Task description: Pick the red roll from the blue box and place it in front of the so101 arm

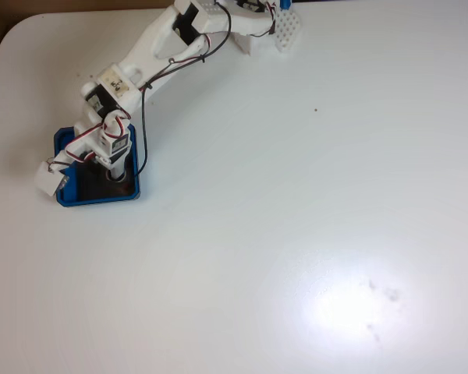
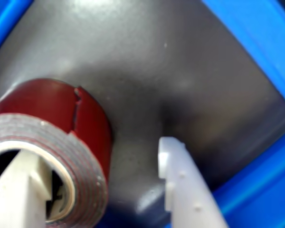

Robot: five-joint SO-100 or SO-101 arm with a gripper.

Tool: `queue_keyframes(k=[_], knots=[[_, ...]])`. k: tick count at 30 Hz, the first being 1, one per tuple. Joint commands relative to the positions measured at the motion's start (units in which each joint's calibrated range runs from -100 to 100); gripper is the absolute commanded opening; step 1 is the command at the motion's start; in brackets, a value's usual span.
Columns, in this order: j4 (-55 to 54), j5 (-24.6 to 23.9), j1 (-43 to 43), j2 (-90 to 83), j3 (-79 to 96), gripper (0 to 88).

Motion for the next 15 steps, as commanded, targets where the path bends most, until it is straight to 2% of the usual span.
queue_keyframes(k=[1, 11, 15], knots=[[-1.1, 0.3, 0.5, -0.8, -3.5, 19.6], [-1.0, 0.1, 0.5, -0.9, -2.9, 19.2], [-1.0, 0.3, 0.5, -0.8, -2.9, 14.0]])
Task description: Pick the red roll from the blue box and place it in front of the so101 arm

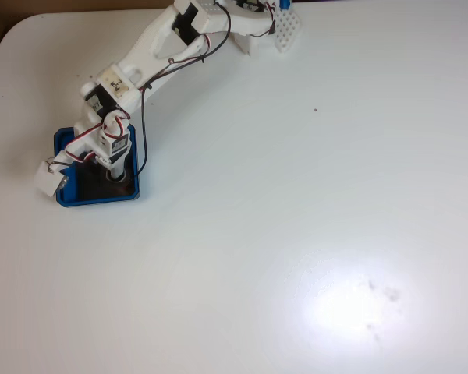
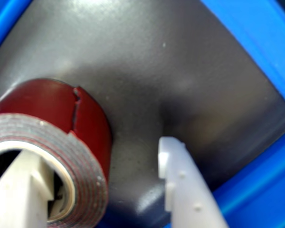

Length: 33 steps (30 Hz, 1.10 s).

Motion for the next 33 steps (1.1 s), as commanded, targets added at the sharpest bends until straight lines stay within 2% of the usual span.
queue_keyframes(k=[1, 6, 19, 28, 33], knots=[[-1.0, 0.0, 0.5, -0.8, -2.8, 11.8], [-0.9, -0.2, 0.5, -0.8, -2.8, 0.4], [-0.4, 0.4, 0.8, -2.6, -1.4, 0.5], [-1.1, 0.2, -0.4, -27.5, 19.2, 0.5], [-1.1, 0.2, -5.9, -44.1, 33.7, 0.6]])
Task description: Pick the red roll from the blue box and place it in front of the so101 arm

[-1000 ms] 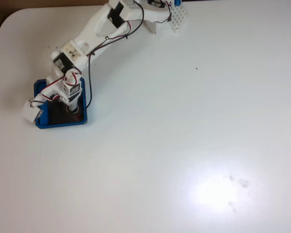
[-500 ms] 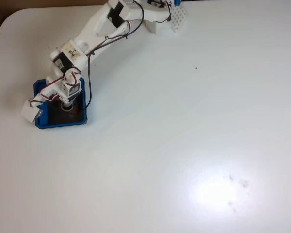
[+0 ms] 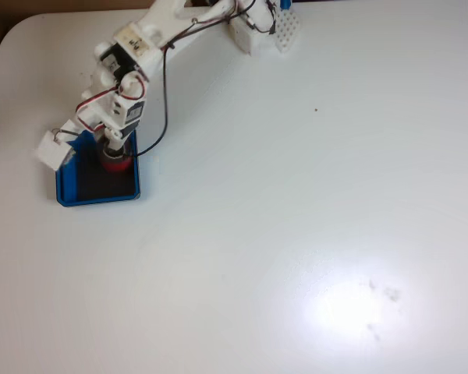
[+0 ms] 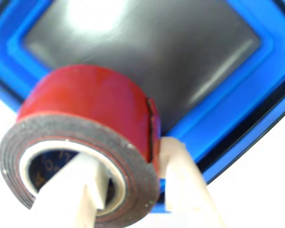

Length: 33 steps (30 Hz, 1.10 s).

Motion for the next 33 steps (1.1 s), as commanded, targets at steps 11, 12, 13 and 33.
queue_keyframes(k=[11, 12, 13, 33], knots=[[-0.9, 0.4, -28.2, -46.7, 38.3, 0.5], [-0.8, 0.4, -30.3, -48.4, 40.5, 0.5], [-0.7, 0.4, -32.5, -49.9, 42.8, 0.5], [-0.4, 0.2, -48.5, -53.8, 67.8, 0.5]])
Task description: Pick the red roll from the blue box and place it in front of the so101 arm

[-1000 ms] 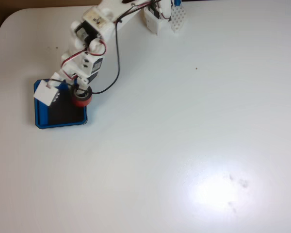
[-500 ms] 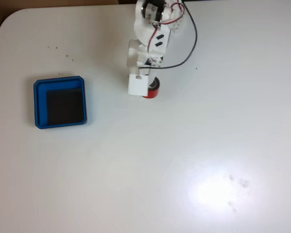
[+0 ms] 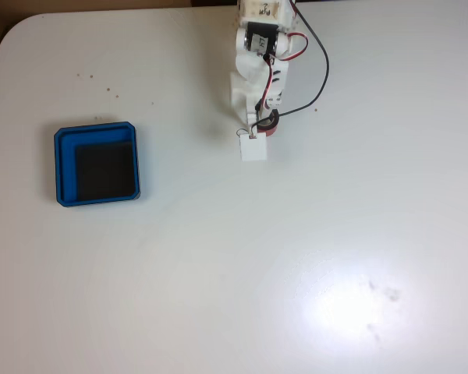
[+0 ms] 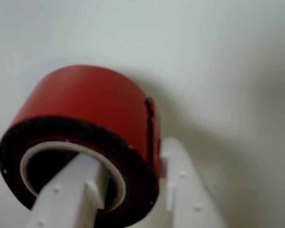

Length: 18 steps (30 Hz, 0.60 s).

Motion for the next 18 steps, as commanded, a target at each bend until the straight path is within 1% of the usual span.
queue_keyframes(k=[1, 5, 18], knots=[[-0.4, -0.2, -4.8, -4.1, 0.1, 0.5], [-0.4, -0.3, -8.8, -5.7, 0.2, 0.5], [-0.4, -0.1, -8.4, -5.4, 0.2, 0.7]])
